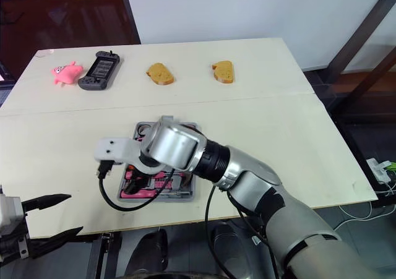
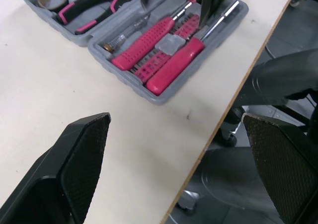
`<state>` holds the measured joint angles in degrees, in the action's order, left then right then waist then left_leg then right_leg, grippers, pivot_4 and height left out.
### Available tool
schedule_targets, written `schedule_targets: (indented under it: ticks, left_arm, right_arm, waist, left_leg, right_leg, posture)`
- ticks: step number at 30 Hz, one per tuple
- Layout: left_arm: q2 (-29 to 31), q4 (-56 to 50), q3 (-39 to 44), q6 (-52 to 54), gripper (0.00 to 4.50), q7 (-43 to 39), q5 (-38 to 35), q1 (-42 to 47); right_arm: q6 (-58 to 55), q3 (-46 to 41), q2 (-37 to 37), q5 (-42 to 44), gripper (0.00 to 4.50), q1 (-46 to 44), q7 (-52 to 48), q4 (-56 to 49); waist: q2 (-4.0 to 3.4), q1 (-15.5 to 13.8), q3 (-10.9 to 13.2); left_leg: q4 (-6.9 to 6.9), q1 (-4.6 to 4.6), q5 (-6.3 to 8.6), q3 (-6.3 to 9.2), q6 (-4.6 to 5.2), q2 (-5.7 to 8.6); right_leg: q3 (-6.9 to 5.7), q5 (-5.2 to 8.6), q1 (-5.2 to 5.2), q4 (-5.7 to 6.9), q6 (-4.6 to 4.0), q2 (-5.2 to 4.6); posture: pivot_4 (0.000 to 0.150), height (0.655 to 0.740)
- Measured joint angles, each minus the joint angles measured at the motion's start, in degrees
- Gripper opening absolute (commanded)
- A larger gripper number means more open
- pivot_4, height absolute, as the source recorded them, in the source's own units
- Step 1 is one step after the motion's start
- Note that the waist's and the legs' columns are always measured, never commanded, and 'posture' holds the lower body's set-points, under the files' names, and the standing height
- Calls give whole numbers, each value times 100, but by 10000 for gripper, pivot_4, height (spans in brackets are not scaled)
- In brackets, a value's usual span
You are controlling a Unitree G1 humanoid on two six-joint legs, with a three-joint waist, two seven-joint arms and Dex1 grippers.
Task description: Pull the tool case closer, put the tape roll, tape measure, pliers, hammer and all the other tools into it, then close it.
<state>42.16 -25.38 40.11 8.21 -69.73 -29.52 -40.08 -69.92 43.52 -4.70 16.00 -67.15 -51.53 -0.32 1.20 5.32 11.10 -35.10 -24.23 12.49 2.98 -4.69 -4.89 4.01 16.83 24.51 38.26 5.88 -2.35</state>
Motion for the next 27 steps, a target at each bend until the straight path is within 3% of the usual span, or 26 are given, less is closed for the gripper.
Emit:
schedule_targets:
  ticks: [2,5,6,8,10,13,14,27]
  left_arm:
    - [23,2,-6,35,45000,0,-57,74]
    - [56,60,-30,141,45000,-2,-133,241]
    - [71,79,-31,158,45000,-4,-153,261]
    - [159,139,-51,207,45000,-18,-190,366]
    - [246,212,-67,252,45000,-38,-217,499]
    - [344,343,-116,285,45000,-112,-223,648]
    - [367,371,-120,293,45000,-119,-224,704]
    - [510,559,-121,380,45000,-384,-221,834]
  right_arm:
    - [453,-260,-200,50,35564,292,-51,-242]
    - [2282,-406,-614,-370,35564,1250,130,-348]
    - [2693,-367,-744,-503,33165,1427,125,-322]
    - [3084,-383,-981,-562,27295,1604,-136,-227]
    - [3448,-395,-1116,-534,18670,1820,-500,-239]
    - [3982,-204,-1222,-650,1963,2205,-837,-148]
    - [4062,-145,-1186,-706,293,2256,-843,-40]
    - [4532,-38,-592,-1292,293,2665,-784,1094]
  waist:
    - [13,6,-8]
    - [27,-2,-17]
    - [27,5,-16]
    - [27,14,-17]
    - [28,17,-17]
    - [26,24,-16]
    - [26,24,-16]
    - [27,-1,-17]
  left_leg:
    - [0,0,0,0,0,0]
    - [-4,0,0,2,0,2]
    - [-6,0,0,1,-1,2]
    - [-5,4,-1,2,0,1]
    - [-1,11,-1,7,1,0]
    - [1,12,-1,6,1,0]
    - [1,13,-1,7,1,0]
    - [-2,19,-1,6,0,0]
  right_leg:
    - [0,-1,-2,0,2,-1]
    - [-4,-2,-6,-1,3,-2]
    - [-3,-2,-6,0,4,-3]
    - [-3,-3,-6,4,5,-1]
    - [-4,-3,-7,13,6,3]
    - [-4,-3,-7,15,6,3]
    - [-4,-3,-7,16,6,4]
    - [-4,-3,-16,17,6,3]
  posture:
    - [1500,7400]
    - [1500,7400]
    - [1500,7400]
    - [1500,7400]
    - [1500,7400]
    - [1500,7400]
    - [1500,7400]
    - [1500,7400]
